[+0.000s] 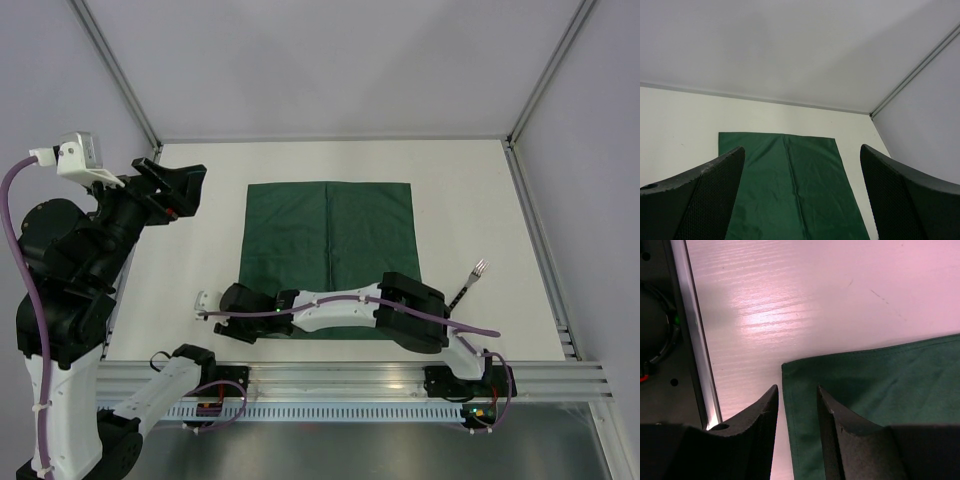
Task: Fold the napkin, place the utensils inside, and roll it up
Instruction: Fold the napkin at the center of the board.
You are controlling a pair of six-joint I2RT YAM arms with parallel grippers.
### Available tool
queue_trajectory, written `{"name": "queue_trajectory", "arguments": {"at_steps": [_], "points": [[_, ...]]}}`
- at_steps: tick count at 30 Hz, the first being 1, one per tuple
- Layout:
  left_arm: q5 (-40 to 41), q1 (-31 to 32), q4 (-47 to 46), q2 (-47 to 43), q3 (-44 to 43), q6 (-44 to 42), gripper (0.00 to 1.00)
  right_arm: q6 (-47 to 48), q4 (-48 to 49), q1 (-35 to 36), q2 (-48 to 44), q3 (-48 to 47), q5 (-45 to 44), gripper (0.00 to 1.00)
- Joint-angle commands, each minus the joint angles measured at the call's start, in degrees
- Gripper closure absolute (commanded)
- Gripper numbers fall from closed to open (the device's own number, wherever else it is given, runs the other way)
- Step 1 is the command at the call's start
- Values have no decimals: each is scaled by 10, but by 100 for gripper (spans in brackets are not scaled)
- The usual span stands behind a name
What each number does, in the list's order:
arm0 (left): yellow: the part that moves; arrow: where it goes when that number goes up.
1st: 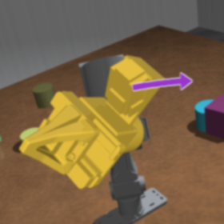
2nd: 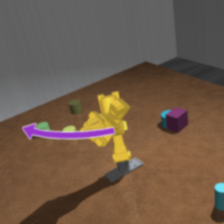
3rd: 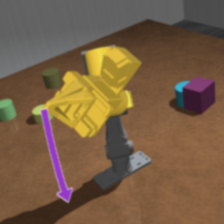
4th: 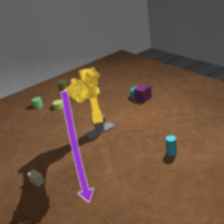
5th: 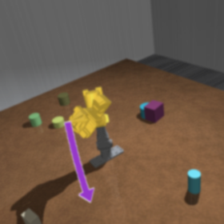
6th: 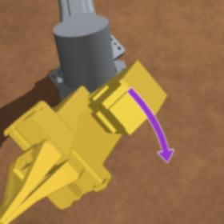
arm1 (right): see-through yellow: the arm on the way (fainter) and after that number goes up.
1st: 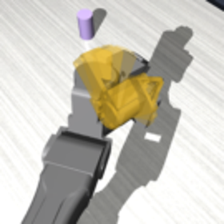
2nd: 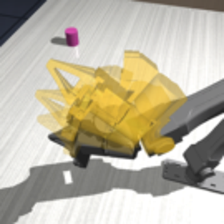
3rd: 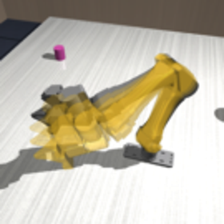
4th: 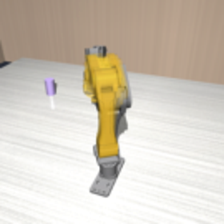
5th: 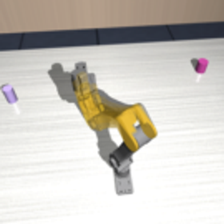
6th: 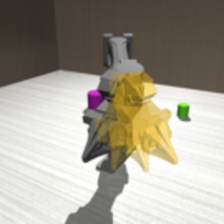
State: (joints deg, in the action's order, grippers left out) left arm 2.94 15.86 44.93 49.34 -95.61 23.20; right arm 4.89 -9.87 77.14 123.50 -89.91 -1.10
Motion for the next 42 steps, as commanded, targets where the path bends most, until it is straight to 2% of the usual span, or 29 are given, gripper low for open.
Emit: {"name": "queue_trajectory", "arguments": {"at_steps": [1, 16, 19, 25, 33, 38, 42], "points": [[0, 0, 10, -3, -7, 17, 0, -11, 10, 5, 25, -35, -7, 57], [6, -1, 17, -13, 2, 4, 0, -6, -1, 5, 75, -48, -14, 54], [5, -1, 17, -13, 4, 4, 0, -1, 0, 5, 77, -40, -20, 63], [4, -1, 17, -13, 8, 5, 0, 5, 0, 5, 81, -34, -28, 75], [2, -1, 14, -11, 3, 5, 0, 11, -28, 5, 61, -66, -20, 94], [4, -1, 14, -11, 3, 4, 0, 9, -44, 5, 39, -87, -10, 100], [6, -1, 13, -9, 3, 4, 0, 14, -52, 5, 17, -95, -12, 99]]}}
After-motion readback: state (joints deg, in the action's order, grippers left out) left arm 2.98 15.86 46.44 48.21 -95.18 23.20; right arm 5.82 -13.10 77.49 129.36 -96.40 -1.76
